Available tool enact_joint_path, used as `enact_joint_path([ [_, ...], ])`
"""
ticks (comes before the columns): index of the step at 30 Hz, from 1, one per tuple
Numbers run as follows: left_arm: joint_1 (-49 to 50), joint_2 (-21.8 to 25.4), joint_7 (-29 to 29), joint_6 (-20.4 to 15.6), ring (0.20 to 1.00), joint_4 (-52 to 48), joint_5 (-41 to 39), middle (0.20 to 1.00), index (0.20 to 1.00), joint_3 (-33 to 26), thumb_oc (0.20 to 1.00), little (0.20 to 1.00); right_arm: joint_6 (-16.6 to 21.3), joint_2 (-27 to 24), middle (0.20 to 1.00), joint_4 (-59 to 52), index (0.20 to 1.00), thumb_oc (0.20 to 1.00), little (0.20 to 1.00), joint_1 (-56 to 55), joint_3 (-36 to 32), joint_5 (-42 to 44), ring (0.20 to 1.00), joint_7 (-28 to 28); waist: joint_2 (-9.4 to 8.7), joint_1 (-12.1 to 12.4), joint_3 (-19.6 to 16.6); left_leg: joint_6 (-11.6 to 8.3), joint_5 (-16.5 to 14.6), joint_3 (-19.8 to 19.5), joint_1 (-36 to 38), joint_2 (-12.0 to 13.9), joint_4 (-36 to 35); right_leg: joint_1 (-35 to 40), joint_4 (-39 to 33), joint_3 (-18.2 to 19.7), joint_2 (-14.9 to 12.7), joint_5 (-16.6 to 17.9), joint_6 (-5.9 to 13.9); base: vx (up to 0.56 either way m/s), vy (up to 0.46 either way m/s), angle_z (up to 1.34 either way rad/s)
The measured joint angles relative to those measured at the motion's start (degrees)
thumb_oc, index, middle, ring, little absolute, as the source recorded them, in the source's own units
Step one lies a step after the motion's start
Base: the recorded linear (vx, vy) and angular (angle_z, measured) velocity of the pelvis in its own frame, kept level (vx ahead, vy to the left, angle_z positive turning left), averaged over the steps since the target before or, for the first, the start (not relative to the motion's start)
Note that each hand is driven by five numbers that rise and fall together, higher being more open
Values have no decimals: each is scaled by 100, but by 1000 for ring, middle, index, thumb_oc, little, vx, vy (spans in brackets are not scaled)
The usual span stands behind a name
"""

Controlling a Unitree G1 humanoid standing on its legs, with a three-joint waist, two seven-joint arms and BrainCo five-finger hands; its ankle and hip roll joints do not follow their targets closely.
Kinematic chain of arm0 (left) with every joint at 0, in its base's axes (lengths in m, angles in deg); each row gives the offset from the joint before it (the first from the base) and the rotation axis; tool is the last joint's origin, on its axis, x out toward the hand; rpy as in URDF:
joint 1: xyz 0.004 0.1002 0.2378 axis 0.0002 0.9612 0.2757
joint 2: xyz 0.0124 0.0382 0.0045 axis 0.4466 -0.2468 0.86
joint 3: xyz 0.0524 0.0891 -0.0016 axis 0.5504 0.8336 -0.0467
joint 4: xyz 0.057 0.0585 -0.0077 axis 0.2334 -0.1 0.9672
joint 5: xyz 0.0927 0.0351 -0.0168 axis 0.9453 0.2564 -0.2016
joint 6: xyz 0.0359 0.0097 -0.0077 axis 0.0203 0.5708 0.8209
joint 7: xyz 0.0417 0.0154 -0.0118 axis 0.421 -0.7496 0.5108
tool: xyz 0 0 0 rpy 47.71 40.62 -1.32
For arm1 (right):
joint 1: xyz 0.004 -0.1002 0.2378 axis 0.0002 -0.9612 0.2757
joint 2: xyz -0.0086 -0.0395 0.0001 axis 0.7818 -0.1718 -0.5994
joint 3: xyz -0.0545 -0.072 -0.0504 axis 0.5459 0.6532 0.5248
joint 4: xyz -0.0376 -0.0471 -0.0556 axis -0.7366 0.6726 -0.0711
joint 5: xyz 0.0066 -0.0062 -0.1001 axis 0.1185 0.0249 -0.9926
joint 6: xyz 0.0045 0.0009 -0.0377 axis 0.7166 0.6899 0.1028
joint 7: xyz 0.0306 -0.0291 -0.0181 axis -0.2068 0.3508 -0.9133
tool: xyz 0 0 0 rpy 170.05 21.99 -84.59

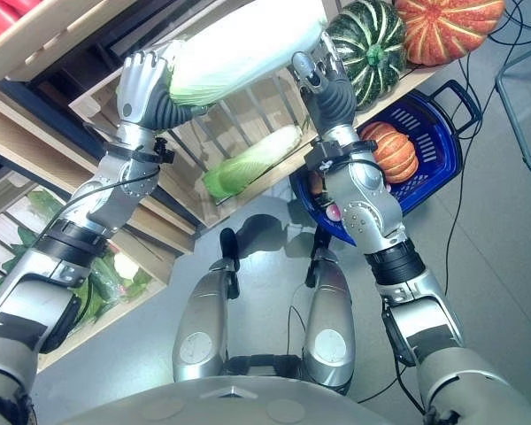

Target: Pick up fruits and vegetables into the basket

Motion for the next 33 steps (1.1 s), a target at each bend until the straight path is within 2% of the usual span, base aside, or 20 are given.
enact_joint_path([
  [8,-204,-5,97,69,200,-173,456,200,200,387,200,200,-128,50,1000,102,1000,1000,1000,2,232,572,1000,10,0,35,0,0,0,-3,-5,0,-1,-1,-3,-6,-1,0,0,0,0,0],
  [20,-295,-32,170,176,200,-175,676,200,200,444,200,200,-118,96,1000,102,1000,1000,1000,10,383,876,1000,34,0,92,0,0,0,-20,-19,-4,-1,-1,-5,-25,-5,-1,1,0,0,0],
  [26,-439,-108,147,379,200,-190,832,200,200,623,200,200,188,117,1000,103,1000,1000,1000,13,446,820,1000,-373,0,87,0,0,0,-19,-20,-5,-3,-1,-15,-26,-5,-1,1,0,0,0],
  [27,-458,-158,137,405,200,-192,833,200,200,626,200,200,287,125,925,103,925,925,925,13,443,809,925,-436,0,88,0,0,0,-19,-20,-6,-3,-1,-16,-26,-5,-1,1,0,0,0],
  [28,-466,-202,102,468,200,-211,834,200,200,626,200,200,371,146,200,103,200,200,200,14,439,725,200,-494,0,87,0,0,0,-19,-21,-7,-5,-1,-21,-26,-5,-1,1,0,0,0],
  [33,-458,-295,52,710,200,-315,911,200,200,662,200,200,666,312,200,103,200,200,200,-7,433,297,200,-781,0,53,0,0,0,-12,-23,-7,-17,-5,-40,-21,-1,0,1,-3,31,-1],
])
